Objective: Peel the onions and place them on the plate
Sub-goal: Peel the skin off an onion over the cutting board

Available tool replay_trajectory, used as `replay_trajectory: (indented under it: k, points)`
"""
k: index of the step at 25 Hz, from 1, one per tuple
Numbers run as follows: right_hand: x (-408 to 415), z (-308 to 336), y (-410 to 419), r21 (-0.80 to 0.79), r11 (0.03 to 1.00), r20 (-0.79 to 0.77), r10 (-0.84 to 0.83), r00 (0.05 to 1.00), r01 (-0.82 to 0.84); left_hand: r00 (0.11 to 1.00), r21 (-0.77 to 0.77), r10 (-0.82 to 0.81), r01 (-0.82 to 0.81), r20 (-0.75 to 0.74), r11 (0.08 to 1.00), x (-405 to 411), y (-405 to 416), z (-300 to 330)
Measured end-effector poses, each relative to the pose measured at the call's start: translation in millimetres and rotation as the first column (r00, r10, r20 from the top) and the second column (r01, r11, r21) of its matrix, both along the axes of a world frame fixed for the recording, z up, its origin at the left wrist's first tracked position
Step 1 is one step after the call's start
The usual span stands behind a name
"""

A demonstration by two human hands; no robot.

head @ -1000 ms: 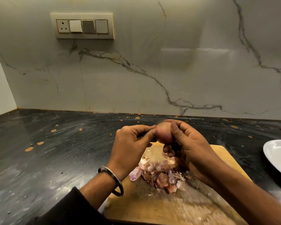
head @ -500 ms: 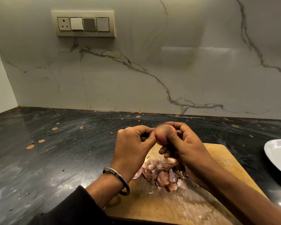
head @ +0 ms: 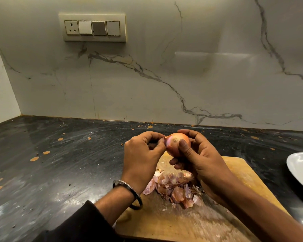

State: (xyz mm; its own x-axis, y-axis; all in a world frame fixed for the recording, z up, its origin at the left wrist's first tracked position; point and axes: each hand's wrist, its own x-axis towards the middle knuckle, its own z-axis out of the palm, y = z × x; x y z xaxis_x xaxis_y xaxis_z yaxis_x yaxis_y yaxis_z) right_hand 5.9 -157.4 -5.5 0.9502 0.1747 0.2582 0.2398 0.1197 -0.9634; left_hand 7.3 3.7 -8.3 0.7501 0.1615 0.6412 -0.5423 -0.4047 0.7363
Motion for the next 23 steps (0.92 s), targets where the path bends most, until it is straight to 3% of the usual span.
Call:
replay_trajectory:
  k: [6, 8, 12, 16, 19, 23]
  points:
    - [-0.4, -0.4, -0.9, 0.006, 1.0, 0.024, 0.028, 0.999, -0.029, 0.951, -0.257, -0.275, 0.233, -0.141, 0.938, 0.9, -0.6, -2.0]
    - [-0.9, -1.2, -0.7, -0.002, 1.0, 0.034, 0.027, 0.999, -0.027, 0.958, -0.254, -0.249, 0.207, -0.144, 0.945, 1.3, 0.3, -2.5]
    - [-1.1, -5.4, 2.5, -0.011, 1.0, 0.038, 0.017, 0.999, -0.016, 0.993, -0.103, -0.09, 0.082, -0.081, 0.991, 0.1, -2.6, -5.3]
    - [-0.7, -7.6, 3.9, -0.004, 0.999, 0.032, 0.042, 0.999, -0.042, 0.994, -0.137, -0.061, 0.048, -0.092, 0.989, 1.4, -2.5, -4.9]
    - [-0.9, -7.2, 3.2, -0.005, 0.998, 0.034, 0.061, 0.998, -0.061, 0.983, -0.21, -0.114, 0.083, -0.143, 0.974, 3.2, 0.1, -3.0]
    - [1.5, -3.6, -0.3, -0.028, 0.999, 0.043, 0.048, 0.998, -0.047, 0.936, -0.36, -0.305, 0.227, -0.177, 0.905, -0.2, 0.3, 1.2]
